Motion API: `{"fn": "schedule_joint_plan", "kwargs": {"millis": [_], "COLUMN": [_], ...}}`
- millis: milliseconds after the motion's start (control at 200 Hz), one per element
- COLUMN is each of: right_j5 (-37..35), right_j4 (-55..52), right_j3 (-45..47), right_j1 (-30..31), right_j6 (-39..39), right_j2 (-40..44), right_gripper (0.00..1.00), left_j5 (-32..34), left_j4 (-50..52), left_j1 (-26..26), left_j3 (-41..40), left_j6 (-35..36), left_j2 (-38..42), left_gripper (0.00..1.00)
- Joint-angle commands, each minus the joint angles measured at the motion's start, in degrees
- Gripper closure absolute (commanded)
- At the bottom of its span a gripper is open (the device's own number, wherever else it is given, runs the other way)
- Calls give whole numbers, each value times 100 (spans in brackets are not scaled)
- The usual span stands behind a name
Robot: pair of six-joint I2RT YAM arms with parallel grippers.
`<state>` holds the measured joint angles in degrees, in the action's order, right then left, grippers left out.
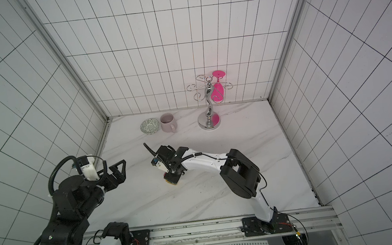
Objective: Assemble the letter s with lego
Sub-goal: Assemble the lego brick with the lego brick.
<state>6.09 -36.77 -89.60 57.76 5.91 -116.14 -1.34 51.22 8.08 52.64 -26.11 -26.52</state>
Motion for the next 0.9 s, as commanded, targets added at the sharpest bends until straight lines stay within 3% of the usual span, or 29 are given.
{"fn": "schedule_joint_plan", "kwargs": {"millis": [0, 370, 895], "right_j5": [-149, 120, -80], "right_j4": [-212, -372, -330], "right_j3": [351, 338, 378], "right_j1": [-41, -44, -63], "right_j6": [-125, -20, -117], "right_j2": [-215, -363, -460], "right_gripper": [90, 90, 90], "left_j5": [47, 121, 182], "left_j4": [-44, 15, 28], "left_j1": [-25, -20, -25], "left_j3": [-34, -26, -61], "left_j6": [-43, -123, -149], "left_j2": [16, 77, 130], "left_gripper": [1, 1, 1]}}
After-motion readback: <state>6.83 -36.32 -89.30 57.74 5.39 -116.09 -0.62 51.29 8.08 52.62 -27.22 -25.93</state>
